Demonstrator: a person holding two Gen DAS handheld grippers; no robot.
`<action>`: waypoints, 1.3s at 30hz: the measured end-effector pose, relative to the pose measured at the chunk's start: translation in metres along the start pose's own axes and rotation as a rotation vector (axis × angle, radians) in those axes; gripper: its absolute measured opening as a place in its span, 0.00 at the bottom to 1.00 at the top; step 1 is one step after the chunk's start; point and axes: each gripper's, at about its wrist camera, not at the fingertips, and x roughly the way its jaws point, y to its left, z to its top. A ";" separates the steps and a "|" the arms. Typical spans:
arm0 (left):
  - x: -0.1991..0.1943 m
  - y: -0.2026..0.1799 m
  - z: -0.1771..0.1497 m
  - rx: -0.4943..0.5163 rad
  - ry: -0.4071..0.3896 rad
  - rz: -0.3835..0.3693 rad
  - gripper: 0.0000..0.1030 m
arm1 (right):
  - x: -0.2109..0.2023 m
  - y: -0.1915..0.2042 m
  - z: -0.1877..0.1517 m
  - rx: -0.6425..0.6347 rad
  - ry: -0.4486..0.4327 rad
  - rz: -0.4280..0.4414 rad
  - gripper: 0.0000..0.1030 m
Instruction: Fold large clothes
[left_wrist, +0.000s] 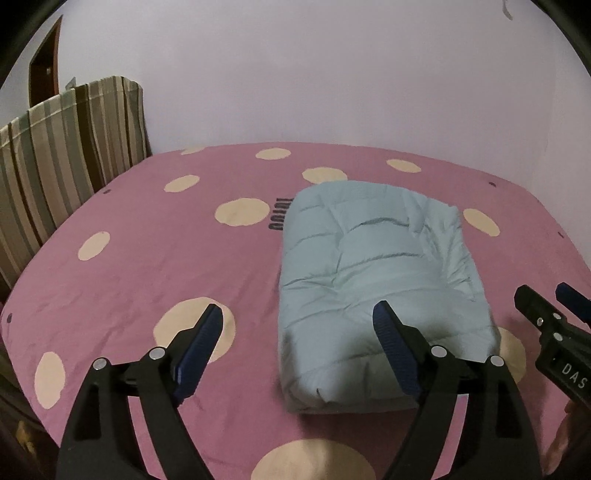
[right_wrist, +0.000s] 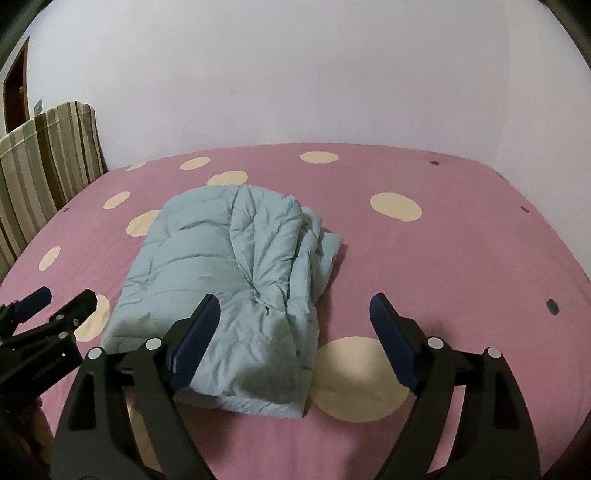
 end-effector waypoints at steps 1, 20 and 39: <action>-0.004 0.001 -0.001 0.000 -0.003 -0.001 0.80 | -0.003 0.001 0.000 -0.002 -0.005 0.001 0.82; -0.044 0.003 -0.006 0.000 -0.060 -0.002 0.80 | -0.039 0.020 -0.008 -0.034 -0.056 0.001 0.84; -0.066 0.002 -0.012 -0.004 -0.089 0.004 0.81 | -0.062 0.020 -0.009 -0.030 -0.096 0.013 0.84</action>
